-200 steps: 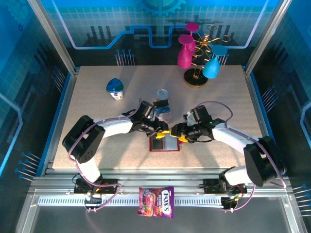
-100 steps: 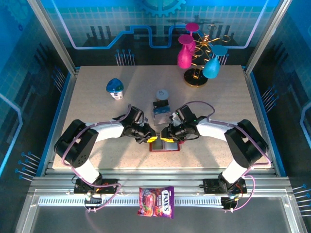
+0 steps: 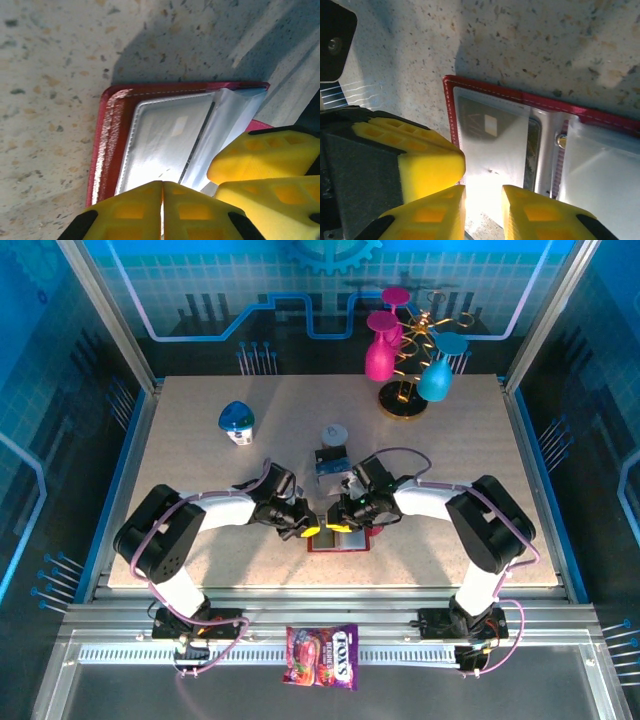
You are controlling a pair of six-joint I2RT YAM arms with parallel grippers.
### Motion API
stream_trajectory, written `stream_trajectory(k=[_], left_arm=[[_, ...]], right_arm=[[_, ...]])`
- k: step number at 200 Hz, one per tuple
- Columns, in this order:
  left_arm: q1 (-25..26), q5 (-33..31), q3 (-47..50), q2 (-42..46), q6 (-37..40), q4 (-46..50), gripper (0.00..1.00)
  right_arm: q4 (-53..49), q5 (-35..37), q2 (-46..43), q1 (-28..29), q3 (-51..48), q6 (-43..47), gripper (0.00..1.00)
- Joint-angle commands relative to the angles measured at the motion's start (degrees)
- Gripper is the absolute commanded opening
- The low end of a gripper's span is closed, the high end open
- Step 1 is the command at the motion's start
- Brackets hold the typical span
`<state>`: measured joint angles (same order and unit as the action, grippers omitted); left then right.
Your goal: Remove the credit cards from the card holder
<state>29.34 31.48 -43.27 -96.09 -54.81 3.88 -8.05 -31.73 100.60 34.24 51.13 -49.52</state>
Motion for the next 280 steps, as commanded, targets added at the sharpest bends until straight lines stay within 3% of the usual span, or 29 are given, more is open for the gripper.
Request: stream_trajectory(k=[1, 154, 192, 232, 280], left_arm=[[-0.37, -0.67, 0.56, -1.11, 2.88, 2.37, 0.10], [-1.00, -1.05, -0.12, -2.52, 5.15, 4.85, 0.10], [-1.23, -1.27, -0.12, -1.45, 5.08, 5.25, 0.10], [-1.53, -2.46, -1.35, 2.92, 5.11, 7.58, 0.17], [-1.48, -2.94, -0.83, 2.91, 6.27, 9.74, 0.10]], right_arm=[[-0.81, 0.31, 1.31, 1.01, 1.36, 0.68, 0.28], [-10.06, 4.54, 2.52, 1.53, 4.36, 4.62, 0.41], [-11.32, 5.01, 1.82, 1.69, 5.05, 4.87, 0.41], [-10.37, 3.75, 0.32, 1.80, 5.21, 4.02, 0.40], [-5.82, 0.55, 0.82, 1.92, 3.97, 1.62, 0.36]])
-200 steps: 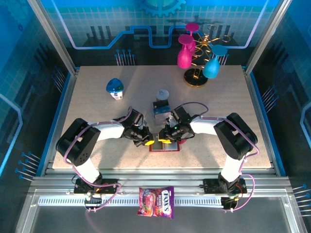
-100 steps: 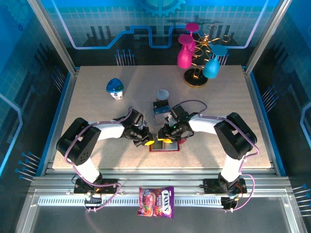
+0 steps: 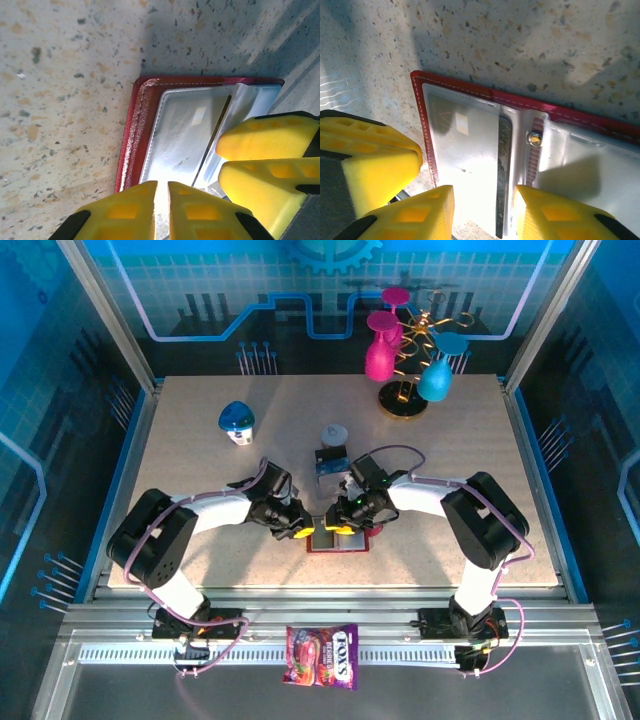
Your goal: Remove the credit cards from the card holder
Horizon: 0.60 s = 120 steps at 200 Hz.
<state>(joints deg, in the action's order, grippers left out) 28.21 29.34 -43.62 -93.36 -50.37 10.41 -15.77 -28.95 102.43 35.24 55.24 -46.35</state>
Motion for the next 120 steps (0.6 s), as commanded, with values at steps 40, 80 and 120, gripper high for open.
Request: stream_trajectory(k=[40, 80, 120], left_arm=[[-0.37, -0.45, 1.20, -2.39, 2.02, 2.09, 0.00], [-0.42, -0.72, 1.39, -2.78, 2.21, 2.06, 0.00], [-0.43, -0.70, 1.39, -3.14, 2.29, 2.20, 0.00]], right_arm=[[3.49, -3.02, 0.42, 1.05, -0.67, -1.96, 0.36], [3.47, -3.17, 1.72, 1.06, -1.21, -1.82, 0.36], [0.35, -1.63, 2.86, 1.07, -0.19, 0.13, 0.40]])
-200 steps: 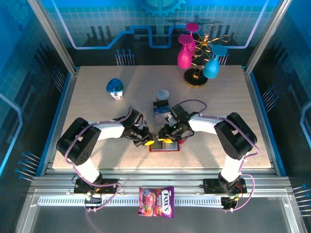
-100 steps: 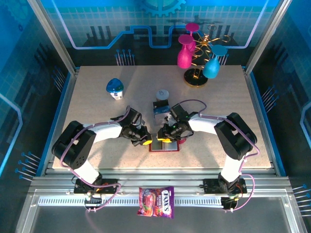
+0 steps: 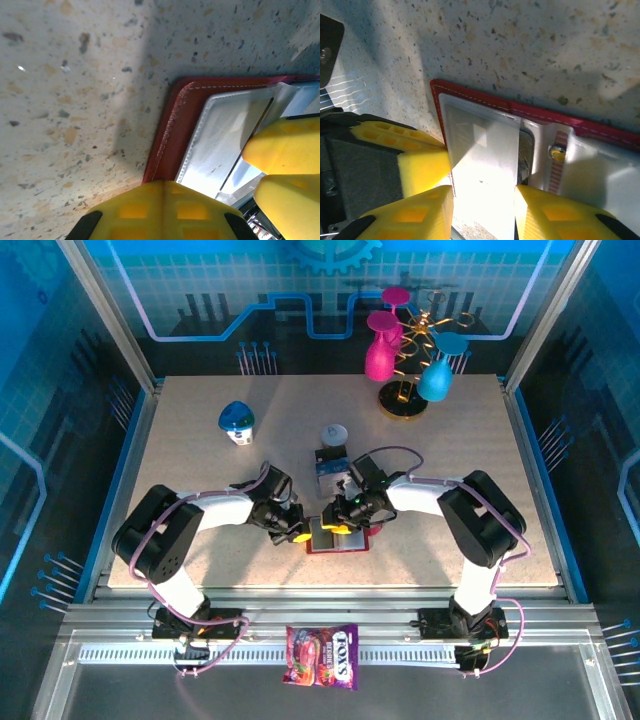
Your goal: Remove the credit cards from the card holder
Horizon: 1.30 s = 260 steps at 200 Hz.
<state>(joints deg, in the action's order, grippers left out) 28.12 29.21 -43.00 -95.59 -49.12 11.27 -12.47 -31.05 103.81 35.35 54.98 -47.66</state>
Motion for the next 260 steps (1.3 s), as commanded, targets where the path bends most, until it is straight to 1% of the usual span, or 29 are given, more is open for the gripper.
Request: stream_trajectory(k=[1, 55, 125, 156, 172, 192, 205, 238, 260], left_arm=[[-0.35, -0.57, 0.80, -0.91, 1.05, 1.37, 0.00], [-0.52, -0.84, 0.82, -1.15, 1.39, 1.57, 0.00], [-1.04, -0.76, -0.36, -2.39, 1.92, 1.58, 0.01], [-1.11, -0.87, -0.92, -2.52, 2.10, 1.83, 0.01], [-1.11, -0.76, -1.03, -2.70, 2.02, 1.75, 0.01], [-1.06, -0.73, -0.94, -2.51, 2.01, 1.83, 0.01], [-1.06, -0.80, -0.83, -2.24, 2.01, 1.96, 0.01], [-1.06, -0.96, -0.73, -2.00, 2.08, 2.09, 0.01], [-1.06, -0.92, -0.73, -2.05, 2.04, 2.18, 0.01]], right_arm=[[-3.06, 0.51, 1.53, 0.95, 0.10, 1.48, 0.40], [-8.99, 5.31, 0.60, 0.95, 2.03, 4.53, 0.40], [-10.64, 6.79, -0.26, 0.99, 3.36, 5.33, 0.40], [-10.64, 7.14, -3.37, 1.03, 2.79, 4.77, 0.38], [-8.91, 5.20, -4.77, 1.03, 1.92, 4.26, 0.36], [-2.80, -0.84, -4.44, 1.03, -0.30, 1.62, 0.35], [0.25, -3.43, -3.19, 1.28, -1.31, 0.07, 0.34], [0.80, -4.19, -0.29, 1.82, -1.65, 0.15, 0.35], [-2.63, -1.90, 0.36, 1.87, -0.90, 1.98, 0.35]])
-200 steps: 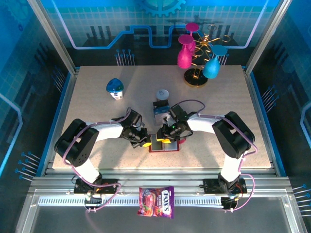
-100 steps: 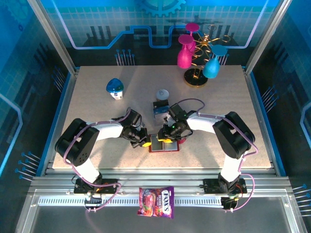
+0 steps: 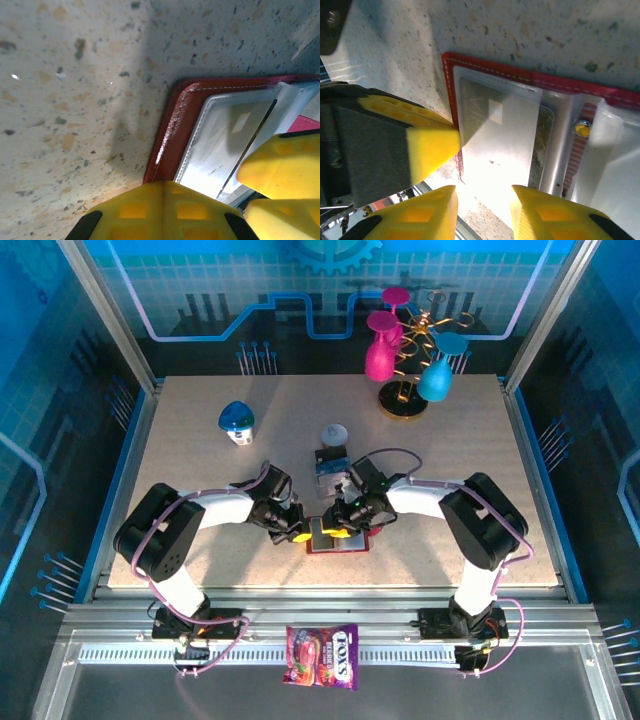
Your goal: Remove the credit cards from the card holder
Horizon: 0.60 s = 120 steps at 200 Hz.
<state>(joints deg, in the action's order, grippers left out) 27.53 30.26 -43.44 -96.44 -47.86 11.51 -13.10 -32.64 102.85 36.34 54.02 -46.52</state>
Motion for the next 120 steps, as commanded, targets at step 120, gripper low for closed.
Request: stream_trajectory(k=[120], left_arm=[[-0.58, -2.07, -0.10, -0.86, 0.92, 2.37, 0.01]], right_arm=[[-11.14, 7.48, -0.03, 0.93, 2.57, 5.21, 0.37]])
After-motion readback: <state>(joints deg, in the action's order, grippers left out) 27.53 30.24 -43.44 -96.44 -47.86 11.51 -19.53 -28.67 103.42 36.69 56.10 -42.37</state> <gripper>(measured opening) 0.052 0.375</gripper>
